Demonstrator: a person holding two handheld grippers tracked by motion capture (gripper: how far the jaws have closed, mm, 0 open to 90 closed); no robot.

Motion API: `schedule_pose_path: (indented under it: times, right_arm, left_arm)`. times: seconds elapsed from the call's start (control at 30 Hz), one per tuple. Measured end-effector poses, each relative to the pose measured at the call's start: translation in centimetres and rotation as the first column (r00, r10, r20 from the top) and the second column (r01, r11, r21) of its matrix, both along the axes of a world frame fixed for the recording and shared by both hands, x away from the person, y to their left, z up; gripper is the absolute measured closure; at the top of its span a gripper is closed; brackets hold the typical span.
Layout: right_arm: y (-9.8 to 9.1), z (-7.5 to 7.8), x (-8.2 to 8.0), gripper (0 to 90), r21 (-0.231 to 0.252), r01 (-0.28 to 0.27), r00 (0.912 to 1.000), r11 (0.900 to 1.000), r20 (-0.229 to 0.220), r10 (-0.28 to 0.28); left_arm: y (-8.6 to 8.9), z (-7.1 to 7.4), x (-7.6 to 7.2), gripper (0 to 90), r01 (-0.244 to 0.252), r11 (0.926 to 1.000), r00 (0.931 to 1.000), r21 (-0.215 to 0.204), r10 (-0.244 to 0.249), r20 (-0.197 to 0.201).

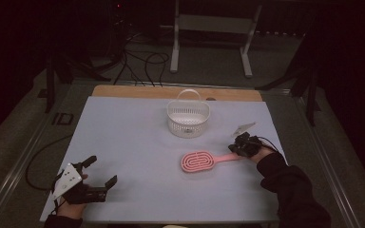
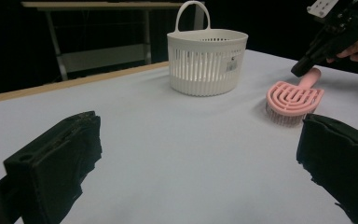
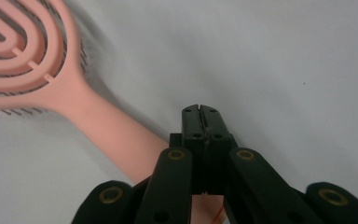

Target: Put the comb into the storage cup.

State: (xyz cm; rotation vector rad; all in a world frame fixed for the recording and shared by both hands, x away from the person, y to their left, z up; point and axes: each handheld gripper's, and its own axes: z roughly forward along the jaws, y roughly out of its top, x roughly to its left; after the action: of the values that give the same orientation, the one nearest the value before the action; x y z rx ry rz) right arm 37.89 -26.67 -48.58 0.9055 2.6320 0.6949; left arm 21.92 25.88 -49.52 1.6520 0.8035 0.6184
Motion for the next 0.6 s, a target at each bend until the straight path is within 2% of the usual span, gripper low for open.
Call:
schedule_pose_path:
  times: [0.6]
  right_arm:
    - [-0.2,-0.4,-1.5,90.0,0.006,-0.015,0.9994,0.9999,-0.030,0.015]
  left_arm:
    - [0.0,0.0,0.0,0.0,-0.001,1.0000,1.0000,0.000,0.001,-0.001]
